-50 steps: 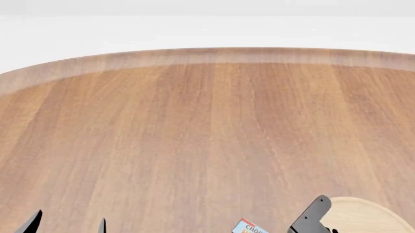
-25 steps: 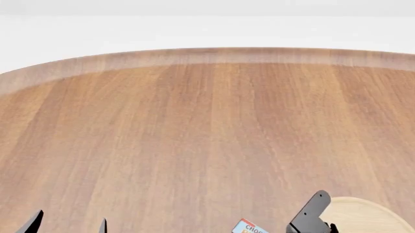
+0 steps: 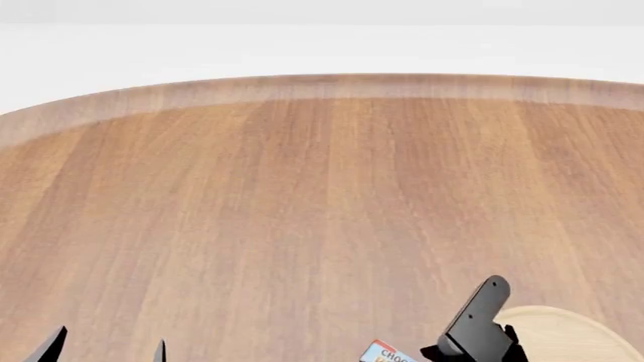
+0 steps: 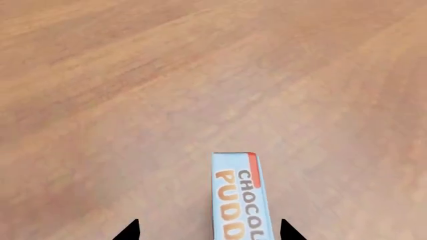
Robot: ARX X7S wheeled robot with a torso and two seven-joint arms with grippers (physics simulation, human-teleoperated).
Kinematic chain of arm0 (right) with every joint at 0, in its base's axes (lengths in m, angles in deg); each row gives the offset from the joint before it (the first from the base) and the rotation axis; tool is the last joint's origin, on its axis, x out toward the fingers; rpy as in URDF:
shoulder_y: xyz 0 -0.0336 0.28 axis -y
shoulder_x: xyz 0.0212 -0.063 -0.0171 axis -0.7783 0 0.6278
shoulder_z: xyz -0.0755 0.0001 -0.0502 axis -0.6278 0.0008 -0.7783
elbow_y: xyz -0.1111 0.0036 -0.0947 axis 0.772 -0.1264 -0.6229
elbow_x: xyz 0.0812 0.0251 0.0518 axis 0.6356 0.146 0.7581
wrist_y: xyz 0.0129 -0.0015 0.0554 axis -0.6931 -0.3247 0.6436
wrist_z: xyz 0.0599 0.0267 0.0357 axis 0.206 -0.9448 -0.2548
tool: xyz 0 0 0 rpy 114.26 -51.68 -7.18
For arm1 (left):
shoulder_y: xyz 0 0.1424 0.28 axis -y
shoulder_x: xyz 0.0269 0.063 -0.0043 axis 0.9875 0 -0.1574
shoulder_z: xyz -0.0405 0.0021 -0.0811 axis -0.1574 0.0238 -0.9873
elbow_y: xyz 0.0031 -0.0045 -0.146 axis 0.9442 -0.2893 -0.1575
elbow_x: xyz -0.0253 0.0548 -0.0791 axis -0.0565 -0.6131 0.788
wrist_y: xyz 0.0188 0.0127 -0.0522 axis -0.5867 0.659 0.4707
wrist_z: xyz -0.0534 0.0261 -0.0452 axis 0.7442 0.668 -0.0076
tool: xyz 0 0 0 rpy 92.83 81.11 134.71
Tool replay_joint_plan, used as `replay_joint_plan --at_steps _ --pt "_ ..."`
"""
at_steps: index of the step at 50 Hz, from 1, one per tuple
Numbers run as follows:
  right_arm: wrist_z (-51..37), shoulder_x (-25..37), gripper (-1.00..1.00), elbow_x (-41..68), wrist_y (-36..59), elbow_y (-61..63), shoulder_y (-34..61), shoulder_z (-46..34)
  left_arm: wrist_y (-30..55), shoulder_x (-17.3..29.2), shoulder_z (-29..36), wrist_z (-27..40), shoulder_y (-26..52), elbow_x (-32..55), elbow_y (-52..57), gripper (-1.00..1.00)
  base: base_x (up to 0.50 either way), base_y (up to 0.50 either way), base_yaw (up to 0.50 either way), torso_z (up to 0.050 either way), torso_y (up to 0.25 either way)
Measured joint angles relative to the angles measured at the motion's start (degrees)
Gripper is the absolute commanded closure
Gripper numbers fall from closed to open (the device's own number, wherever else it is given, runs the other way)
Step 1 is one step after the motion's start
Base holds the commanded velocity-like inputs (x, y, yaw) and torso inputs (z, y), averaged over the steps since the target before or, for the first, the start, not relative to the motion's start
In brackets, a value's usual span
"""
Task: Put the chocolate pudding to the left of the plate.
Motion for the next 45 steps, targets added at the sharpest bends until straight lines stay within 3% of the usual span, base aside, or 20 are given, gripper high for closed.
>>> replay_joint_plan --at_steps 15,45 --pt "-7.4 4.0 -1.0 3.4 6.8 21.6 -6.5 3.6 0.0 0.3 -0.1 0.3 0.0 0.1 0.4 -1.0 0.0 0.0 0.0 0.0 0.0" --pt "-44.3 -1.5 -1.0 -1.2 13.0 56.1 -24.5 14.4 0.5 2.9 -1.1 3.4 -1.0 -3.7 5.9 -1.0 0.0 0.0 0.0 0.0 0.0"
